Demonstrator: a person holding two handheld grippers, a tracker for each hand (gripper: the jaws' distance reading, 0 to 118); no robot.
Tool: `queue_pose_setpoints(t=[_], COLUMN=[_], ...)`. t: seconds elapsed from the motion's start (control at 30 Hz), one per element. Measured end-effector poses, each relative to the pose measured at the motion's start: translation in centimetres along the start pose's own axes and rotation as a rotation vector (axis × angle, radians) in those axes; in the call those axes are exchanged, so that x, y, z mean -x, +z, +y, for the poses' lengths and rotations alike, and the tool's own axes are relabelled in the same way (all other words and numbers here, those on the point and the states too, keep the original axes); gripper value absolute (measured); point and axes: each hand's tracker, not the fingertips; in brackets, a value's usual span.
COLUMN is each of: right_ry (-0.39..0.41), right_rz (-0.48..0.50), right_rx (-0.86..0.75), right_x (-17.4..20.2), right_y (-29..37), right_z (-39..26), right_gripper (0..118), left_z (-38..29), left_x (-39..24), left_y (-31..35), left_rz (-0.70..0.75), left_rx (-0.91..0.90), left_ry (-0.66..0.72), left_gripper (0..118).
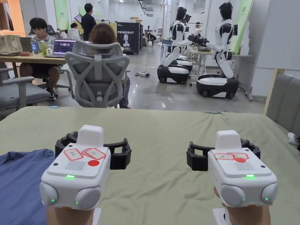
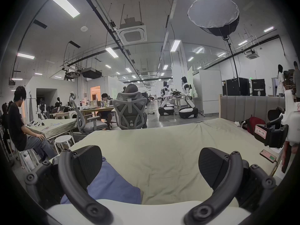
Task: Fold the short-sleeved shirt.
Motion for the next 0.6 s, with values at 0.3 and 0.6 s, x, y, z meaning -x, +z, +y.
queue_pose_setpoints(t=[0.3, 0.6], right_ry=[-0.001, 0.000], right_rz=[0.001, 0.008], right_rx=[-0.009, -0.003], right_x=[-0.18, -0.11], right_y=[0.23, 0.16], right_z=[0.06, 0.00], right_gripper=[118, 118], left_z=[0.02, 0.18], left_x=[-0.15, -0.21], left_y=[0.08, 0.08], left_rz=[0.003, 0.002], left_rx=[0.000, -0.004], left_ry=[-0.005, -0.005], left_gripper=[118, 118])
